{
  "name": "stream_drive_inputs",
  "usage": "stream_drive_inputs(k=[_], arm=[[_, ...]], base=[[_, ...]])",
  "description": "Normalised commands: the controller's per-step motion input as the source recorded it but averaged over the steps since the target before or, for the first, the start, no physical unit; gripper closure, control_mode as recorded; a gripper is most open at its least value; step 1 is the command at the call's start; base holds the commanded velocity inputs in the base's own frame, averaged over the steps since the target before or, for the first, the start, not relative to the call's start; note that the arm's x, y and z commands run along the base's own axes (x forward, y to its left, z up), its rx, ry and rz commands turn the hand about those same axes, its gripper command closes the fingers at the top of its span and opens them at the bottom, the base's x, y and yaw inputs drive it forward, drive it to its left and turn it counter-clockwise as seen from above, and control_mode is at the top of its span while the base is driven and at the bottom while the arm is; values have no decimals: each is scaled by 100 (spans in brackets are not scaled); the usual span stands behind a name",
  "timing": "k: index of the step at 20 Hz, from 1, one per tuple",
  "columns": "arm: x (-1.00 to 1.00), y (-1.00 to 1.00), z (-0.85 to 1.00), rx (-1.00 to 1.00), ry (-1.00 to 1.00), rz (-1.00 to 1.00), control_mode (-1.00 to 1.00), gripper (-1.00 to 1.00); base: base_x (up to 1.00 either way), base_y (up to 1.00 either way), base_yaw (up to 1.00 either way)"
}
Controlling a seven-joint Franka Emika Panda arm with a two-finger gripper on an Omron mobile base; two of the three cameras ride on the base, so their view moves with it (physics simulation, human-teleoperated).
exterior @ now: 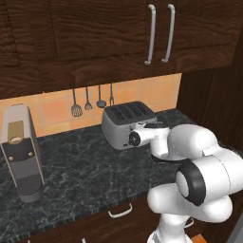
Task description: Grab a lemon wedge from the fridge and one ice cube from the ice bowl, and put them in the glass of lemonade.
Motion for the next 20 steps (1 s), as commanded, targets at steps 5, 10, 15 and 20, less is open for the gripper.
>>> stream_drive_inputs(k=[5,10,15,20], arm=[[0,14,31,0,0,0,-100,-100],[-48,66,38,-7,-2,0,-100,-100],[-79,87,77,0,-13,0,-100,-100],[-74,99,84,0,-12,0,-100,-100]], base=[[0,0,0],[0,0,0],[0,0,0],[0,0,0]])
